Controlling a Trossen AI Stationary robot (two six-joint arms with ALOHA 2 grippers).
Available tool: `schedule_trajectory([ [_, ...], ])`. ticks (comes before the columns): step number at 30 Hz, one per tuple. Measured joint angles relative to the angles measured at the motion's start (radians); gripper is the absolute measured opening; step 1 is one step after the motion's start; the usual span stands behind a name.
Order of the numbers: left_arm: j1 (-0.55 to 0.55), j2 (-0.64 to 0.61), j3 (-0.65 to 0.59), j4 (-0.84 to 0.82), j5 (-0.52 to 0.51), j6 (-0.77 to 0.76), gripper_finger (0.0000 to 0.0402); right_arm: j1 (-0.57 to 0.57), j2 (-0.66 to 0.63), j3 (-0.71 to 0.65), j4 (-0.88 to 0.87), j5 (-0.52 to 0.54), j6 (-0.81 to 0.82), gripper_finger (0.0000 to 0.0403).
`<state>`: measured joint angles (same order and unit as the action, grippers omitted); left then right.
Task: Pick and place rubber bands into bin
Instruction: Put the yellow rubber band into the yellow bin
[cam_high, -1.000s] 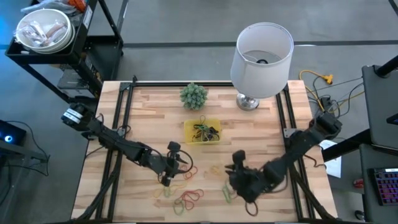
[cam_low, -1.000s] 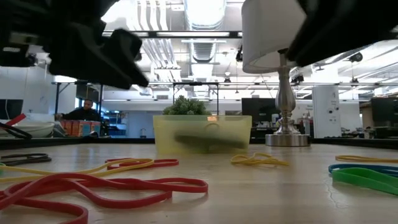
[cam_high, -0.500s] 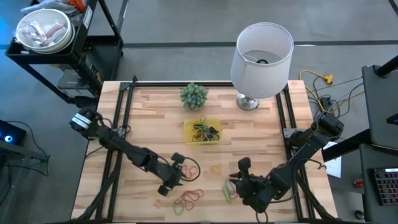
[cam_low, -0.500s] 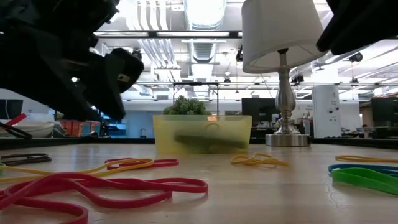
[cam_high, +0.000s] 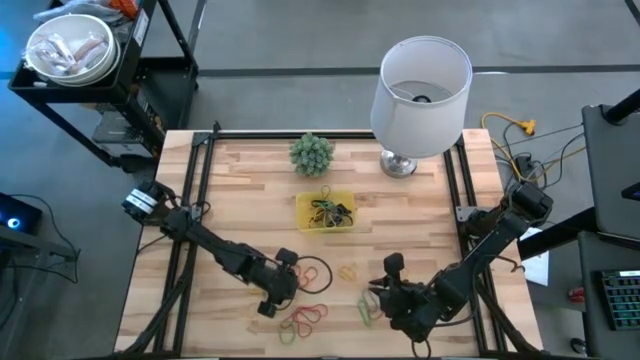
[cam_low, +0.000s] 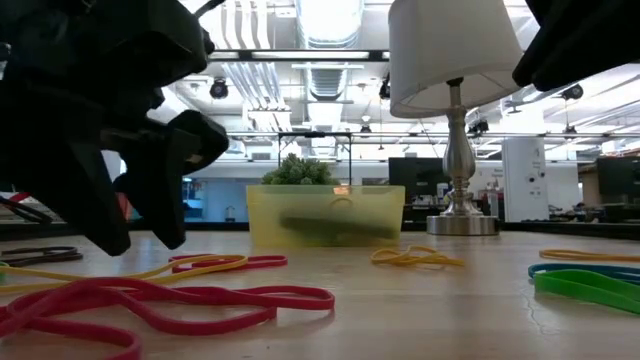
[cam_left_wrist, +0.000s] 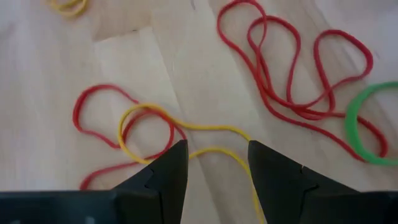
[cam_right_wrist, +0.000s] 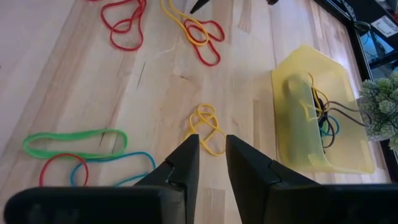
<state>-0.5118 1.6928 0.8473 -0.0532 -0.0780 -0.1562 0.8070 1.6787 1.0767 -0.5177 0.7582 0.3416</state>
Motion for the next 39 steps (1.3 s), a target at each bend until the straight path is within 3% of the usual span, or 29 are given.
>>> schedule_trajectory([
  [9, -0.055, 0.002, 0.012, -0.070, -0.009, -0.204, 0.0152, 0.000, 0.000, -0.004, 0.002, 0.000, 0.010, 0.0073],
  [21, -0.059, 0.088, 0.066, -0.073, -0.002, -0.231, 0.0152, 0.000, 0.000, -0.008, 0.002, 0.000, 0.034, 0.0076],
  [28, -0.059, 0.142, 0.156, -0.214, 0.010, -0.263, 0.0150, 0.000, 0.000, -0.015, 0.001, 0.000, 0.052, 0.0071],
  [33, -0.057, 0.148, 0.195, -0.286, 0.011, -0.318, 0.0112, 0.000, 0.000, -0.024, 0.001, 0.000, 0.052, 0.0066],
  [39, -0.057, 0.148, 0.204, -0.332, 0.015, -0.331, 0.0031, 0.000, 0.000, -0.033, 0.004, 0.000, 0.052, 0.0068],
])
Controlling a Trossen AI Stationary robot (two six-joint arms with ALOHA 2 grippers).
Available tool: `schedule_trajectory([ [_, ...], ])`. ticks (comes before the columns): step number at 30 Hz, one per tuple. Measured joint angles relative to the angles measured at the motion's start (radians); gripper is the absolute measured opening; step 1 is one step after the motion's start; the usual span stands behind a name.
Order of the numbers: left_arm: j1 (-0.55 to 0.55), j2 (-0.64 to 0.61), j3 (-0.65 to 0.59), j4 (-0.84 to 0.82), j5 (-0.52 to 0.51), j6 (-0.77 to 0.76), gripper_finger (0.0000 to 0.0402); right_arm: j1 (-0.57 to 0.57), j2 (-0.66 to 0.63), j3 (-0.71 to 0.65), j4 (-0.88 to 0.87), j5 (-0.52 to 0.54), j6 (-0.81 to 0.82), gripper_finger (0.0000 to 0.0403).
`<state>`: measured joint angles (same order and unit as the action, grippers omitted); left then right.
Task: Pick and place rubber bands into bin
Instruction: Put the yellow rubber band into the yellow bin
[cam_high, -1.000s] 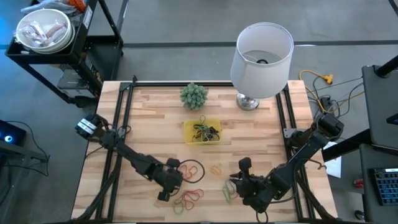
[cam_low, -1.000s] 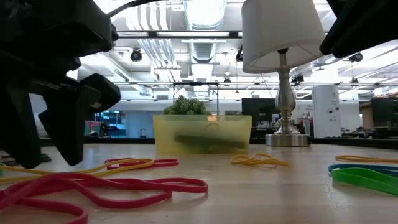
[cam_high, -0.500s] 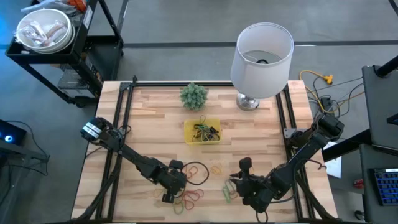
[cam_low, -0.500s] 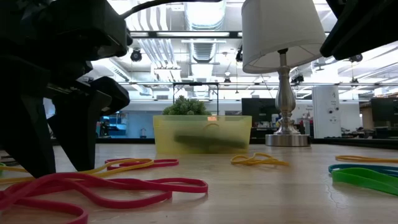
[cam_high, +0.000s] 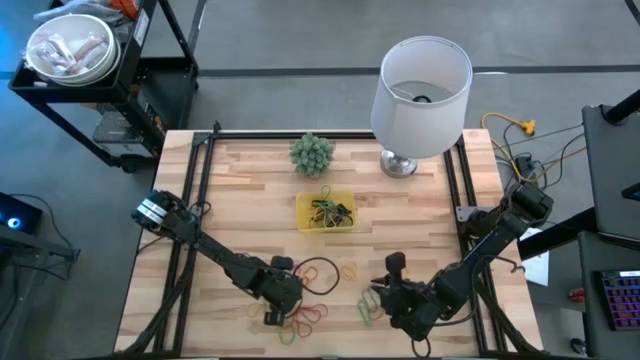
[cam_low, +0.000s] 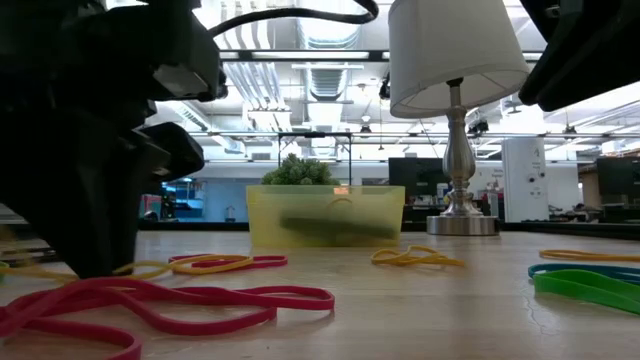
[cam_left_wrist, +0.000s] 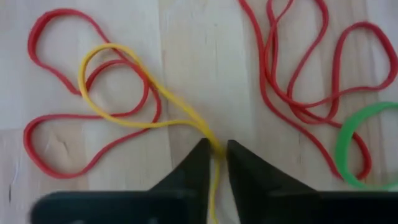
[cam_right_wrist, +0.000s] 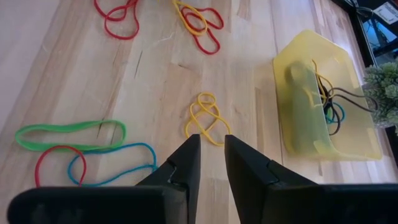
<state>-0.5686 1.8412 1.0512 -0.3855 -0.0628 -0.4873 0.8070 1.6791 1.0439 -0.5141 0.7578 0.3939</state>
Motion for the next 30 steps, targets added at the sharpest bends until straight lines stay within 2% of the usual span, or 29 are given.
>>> schedule_trajectory([
  [2, 0.000, 0.000, -0.002, -0.008, 0.003, 0.029, 0.0009, 0.000, 0.000, -0.001, 0.001, 0.000, 0.000, 0.0068],
  [4, -0.002, 0.000, -0.002, -0.010, -0.020, 0.070, 0.0005, 0.000, 0.000, -0.001, 0.001, 0.000, 0.000, 0.0068],
  [9, -0.005, -0.006, 0.009, -0.098, -0.174, 0.106, 0.0001, 0.000, 0.000, -0.002, 0.002, 0.000, 0.000, 0.0063],
  [14, -0.019, 0.000, 0.047, -0.256, -0.393, 0.101, 0.0000, 0.000, 0.000, -0.003, 0.004, 0.000, 0.000, 0.0066],
  [19, -0.047, -0.006, 0.089, -0.333, -0.608, 0.051, 0.0000, 0.000, 0.000, -0.008, 0.003, 0.000, 0.005, 0.0061],
  [25, -0.074, -0.006, 0.114, -0.377, -0.876, 0.053, 0.0000, 0.000, 0.000, -0.017, 0.004, 0.000, 0.007, 0.0059],
  [30, -0.074, -0.008, 0.122, -0.371, -1.081, 0.128, 0.0000, -0.001, 0.000, -0.018, 0.006, 0.000, 0.007, 0.0061],
])
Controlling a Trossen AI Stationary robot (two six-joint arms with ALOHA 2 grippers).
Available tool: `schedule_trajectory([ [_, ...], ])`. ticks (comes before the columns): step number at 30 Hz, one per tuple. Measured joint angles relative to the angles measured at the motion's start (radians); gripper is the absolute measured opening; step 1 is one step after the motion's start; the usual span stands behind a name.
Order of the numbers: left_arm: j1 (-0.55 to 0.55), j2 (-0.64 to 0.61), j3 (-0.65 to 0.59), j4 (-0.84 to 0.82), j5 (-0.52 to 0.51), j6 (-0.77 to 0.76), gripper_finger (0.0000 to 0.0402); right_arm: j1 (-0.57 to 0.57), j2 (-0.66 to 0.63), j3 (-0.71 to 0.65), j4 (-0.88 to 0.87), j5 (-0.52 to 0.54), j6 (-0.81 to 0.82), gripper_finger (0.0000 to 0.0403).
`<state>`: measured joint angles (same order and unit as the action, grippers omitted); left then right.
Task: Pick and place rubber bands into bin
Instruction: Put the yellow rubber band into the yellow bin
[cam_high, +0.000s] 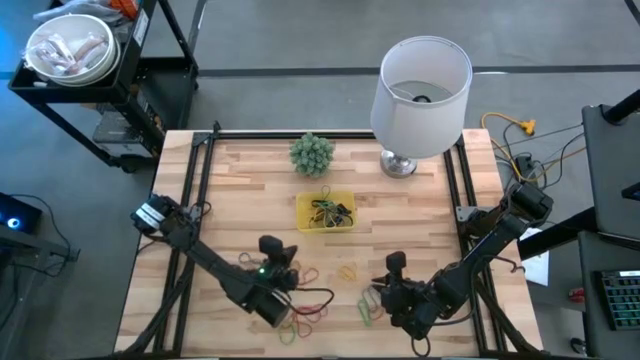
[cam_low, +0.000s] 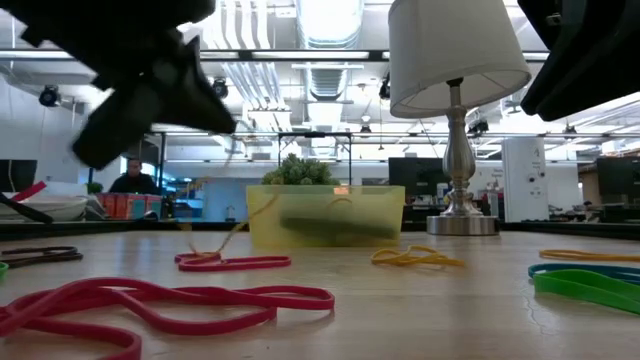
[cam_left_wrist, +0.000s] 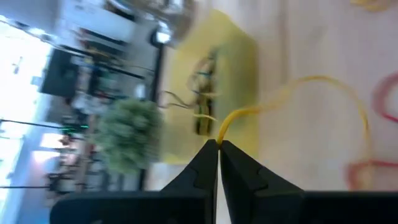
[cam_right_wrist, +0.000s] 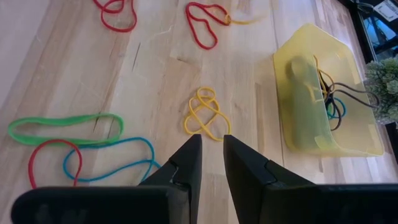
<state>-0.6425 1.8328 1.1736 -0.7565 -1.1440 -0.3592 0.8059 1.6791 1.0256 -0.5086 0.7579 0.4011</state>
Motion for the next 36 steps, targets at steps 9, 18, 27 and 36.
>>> schedule_trajectory([
  [9, 0.052, -0.001, 0.004, 0.007, -0.250, 0.049, 0.0000, -0.001, 0.000, -0.003, 0.002, 0.000, -0.002, 0.0058],
  [18, 0.135, -0.036, 0.010, 0.015, -0.380, 0.105, 0.0000, -0.002, 0.000, -0.010, 0.003, 0.001, -0.001, 0.0063],
  [27, 0.239, -0.058, 0.010, 0.015, -0.428, 0.104, 0.0000, -0.002, 0.000, -0.016, 0.009, 0.001, -0.004, 0.0060],
  [36, 0.270, -0.059, 0.004, 0.055, -0.384, 0.104, 0.0000, -0.002, 0.000, -0.016, 0.012, 0.001, -0.007, 0.0061],
])
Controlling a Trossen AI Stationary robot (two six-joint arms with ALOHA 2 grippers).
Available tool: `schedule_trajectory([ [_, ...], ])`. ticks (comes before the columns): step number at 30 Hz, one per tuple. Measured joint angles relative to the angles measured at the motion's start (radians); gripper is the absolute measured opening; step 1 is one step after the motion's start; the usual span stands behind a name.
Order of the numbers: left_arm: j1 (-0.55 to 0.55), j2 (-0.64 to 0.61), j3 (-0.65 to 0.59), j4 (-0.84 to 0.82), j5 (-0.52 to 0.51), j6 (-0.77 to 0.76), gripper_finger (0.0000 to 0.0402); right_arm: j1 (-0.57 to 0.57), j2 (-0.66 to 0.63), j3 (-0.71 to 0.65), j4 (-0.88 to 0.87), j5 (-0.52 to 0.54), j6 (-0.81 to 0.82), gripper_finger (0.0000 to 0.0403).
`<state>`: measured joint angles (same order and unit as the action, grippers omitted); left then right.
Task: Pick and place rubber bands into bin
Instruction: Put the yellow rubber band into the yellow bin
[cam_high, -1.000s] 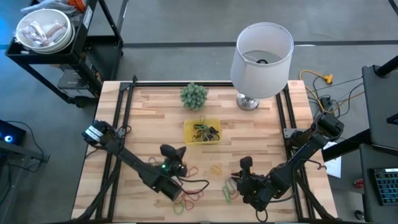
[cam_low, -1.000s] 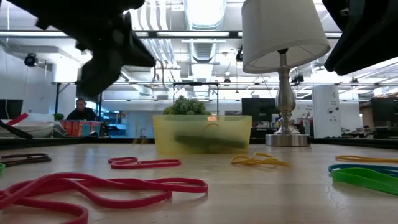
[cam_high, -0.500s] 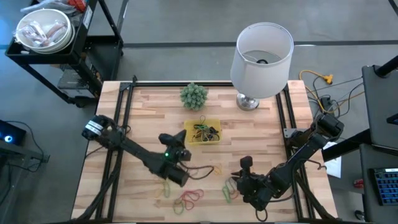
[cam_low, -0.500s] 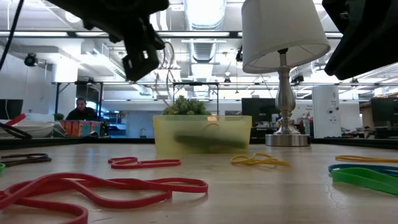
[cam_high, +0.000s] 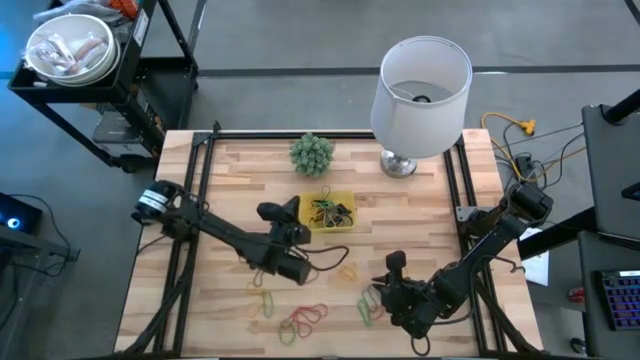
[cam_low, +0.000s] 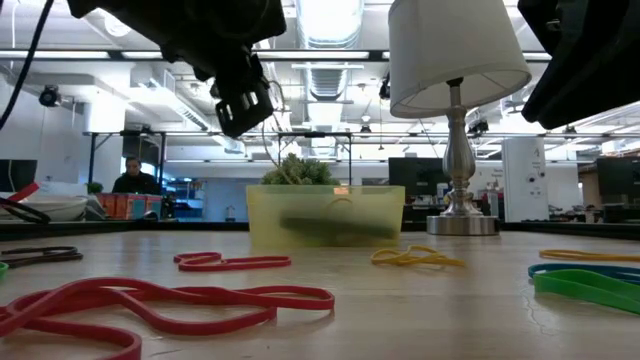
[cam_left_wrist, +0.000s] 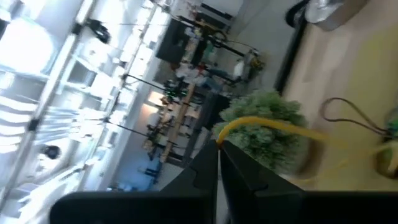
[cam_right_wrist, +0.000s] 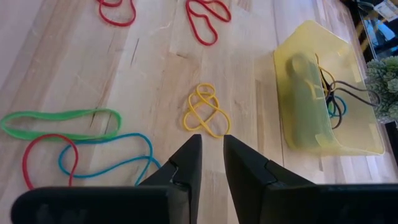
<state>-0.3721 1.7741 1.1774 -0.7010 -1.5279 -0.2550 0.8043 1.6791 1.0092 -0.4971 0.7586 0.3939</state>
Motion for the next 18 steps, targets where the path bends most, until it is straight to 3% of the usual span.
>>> schedule_trajectory([
  [7, 0.032, 0.001, -0.009, 0.066, 0.126, 0.042, 0.0000, 0.000, 0.000, 0.000, 0.003, 0.000, 0.000, 0.0057],
  [10, 0.049, 0.002, -0.020, 0.196, 0.181, 0.166, 0.0000, 0.000, 0.000, -0.001, 0.004, 0.000, -0.001, 0.0057],
  [15, 0.090, 0.003, -0.036, 0.494, 0.381, 0.449, 0.0000, 0.001, 0.000, -0.002, 0.005, 0.000, -0.001, 0.0057],
  [18, 0.107, 0.003, -0.040, 0.588, 0.424, 0.545, 0.0000, 0.001, 0.000, -0.002, 0.005, 0.000, 0.001, 0.0057],
])
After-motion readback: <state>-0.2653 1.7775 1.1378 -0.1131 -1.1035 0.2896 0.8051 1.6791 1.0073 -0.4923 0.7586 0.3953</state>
